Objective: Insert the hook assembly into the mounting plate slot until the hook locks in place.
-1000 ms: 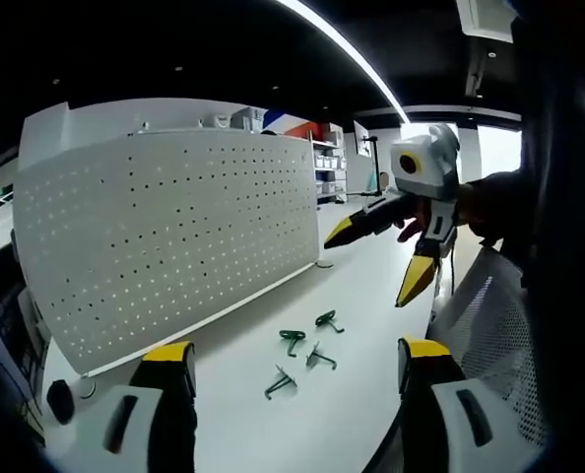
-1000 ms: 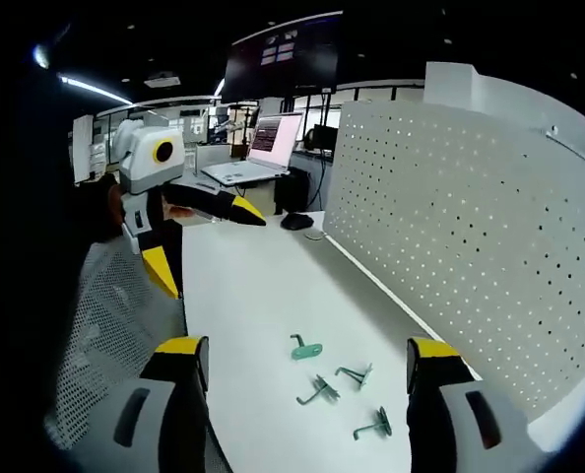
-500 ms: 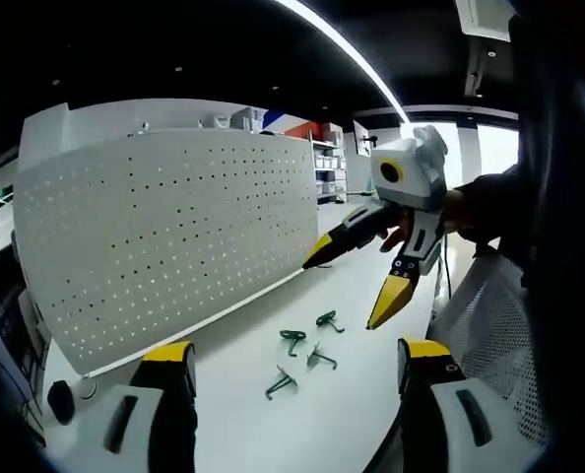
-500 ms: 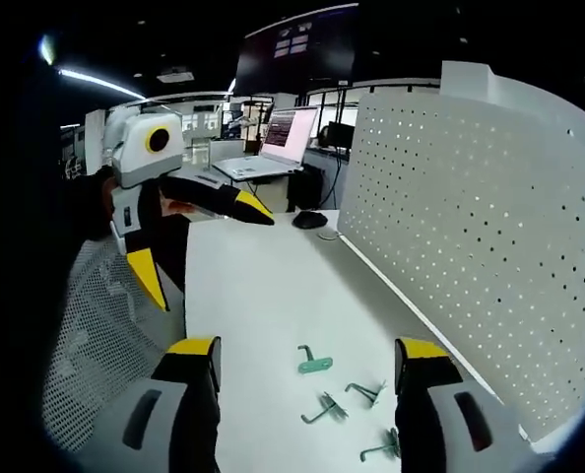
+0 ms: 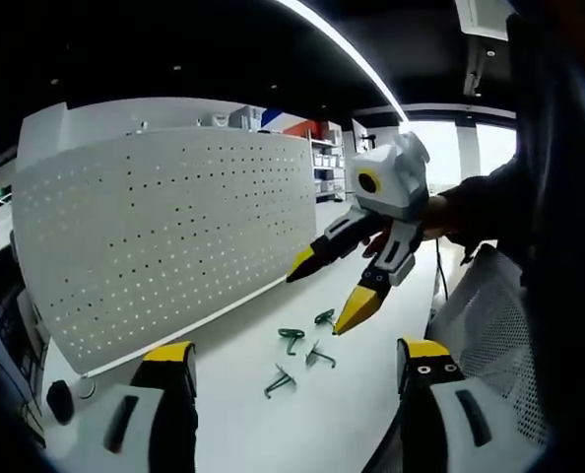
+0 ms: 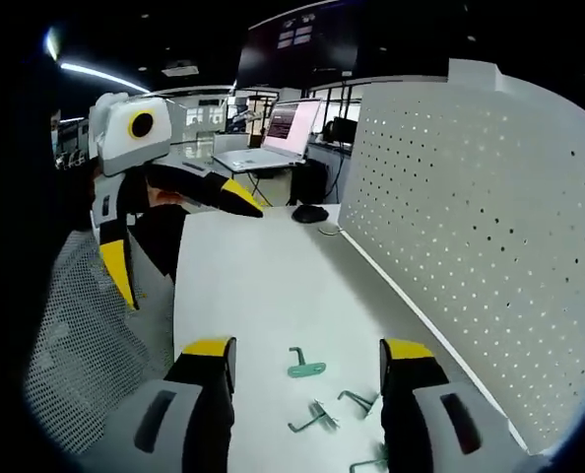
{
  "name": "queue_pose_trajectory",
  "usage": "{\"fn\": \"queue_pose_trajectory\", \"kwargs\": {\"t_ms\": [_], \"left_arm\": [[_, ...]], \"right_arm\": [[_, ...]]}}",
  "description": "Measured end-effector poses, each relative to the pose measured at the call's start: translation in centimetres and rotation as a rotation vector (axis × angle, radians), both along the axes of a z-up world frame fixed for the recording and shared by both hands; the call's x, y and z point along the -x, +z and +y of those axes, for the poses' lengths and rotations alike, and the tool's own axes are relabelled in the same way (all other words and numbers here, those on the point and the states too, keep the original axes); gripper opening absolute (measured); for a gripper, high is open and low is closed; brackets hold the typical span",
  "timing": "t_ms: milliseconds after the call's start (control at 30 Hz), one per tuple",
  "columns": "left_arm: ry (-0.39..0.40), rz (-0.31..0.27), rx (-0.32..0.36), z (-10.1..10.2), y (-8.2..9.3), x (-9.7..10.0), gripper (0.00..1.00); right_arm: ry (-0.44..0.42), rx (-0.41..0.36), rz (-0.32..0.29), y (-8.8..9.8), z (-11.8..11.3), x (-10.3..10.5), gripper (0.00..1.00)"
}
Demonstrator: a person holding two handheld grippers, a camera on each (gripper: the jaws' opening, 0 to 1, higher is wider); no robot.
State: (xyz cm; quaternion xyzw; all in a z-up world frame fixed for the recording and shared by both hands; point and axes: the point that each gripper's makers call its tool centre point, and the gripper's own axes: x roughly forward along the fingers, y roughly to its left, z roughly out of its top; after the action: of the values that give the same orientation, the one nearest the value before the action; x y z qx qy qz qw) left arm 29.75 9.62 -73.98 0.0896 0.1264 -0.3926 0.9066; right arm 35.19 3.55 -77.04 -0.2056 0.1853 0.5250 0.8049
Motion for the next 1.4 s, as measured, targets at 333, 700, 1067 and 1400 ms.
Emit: {"fn": "queue_pose_trajectory", "kwargs": {"t_ms": [333,700,1067,1400], "left_arm": [[0.004,0.004,-0.003,0.1,-0.1,-0.1,0.86],[0.007,0.009,0.0,0.2,-0.1,-0.2,0.86],[-0.001,0.017,0.001,0.1,-0.2,-0.2,0.85],[-0.003,0.015,0.001,0.1,-0.2,-0.2,0.85]], "right_arm": [[0.001,0.018,0.098,-2.9,1.4,-0.5,0.49],[-0.007,0.059,0.175,-5.9,2.5,0.3,0.4],[-0.075,0.094,0.224,-8.3,2.6,-0.6,0.34],[-0.087,0.116,0.241,-9.5,2.8,-1.1,0.33]]}}
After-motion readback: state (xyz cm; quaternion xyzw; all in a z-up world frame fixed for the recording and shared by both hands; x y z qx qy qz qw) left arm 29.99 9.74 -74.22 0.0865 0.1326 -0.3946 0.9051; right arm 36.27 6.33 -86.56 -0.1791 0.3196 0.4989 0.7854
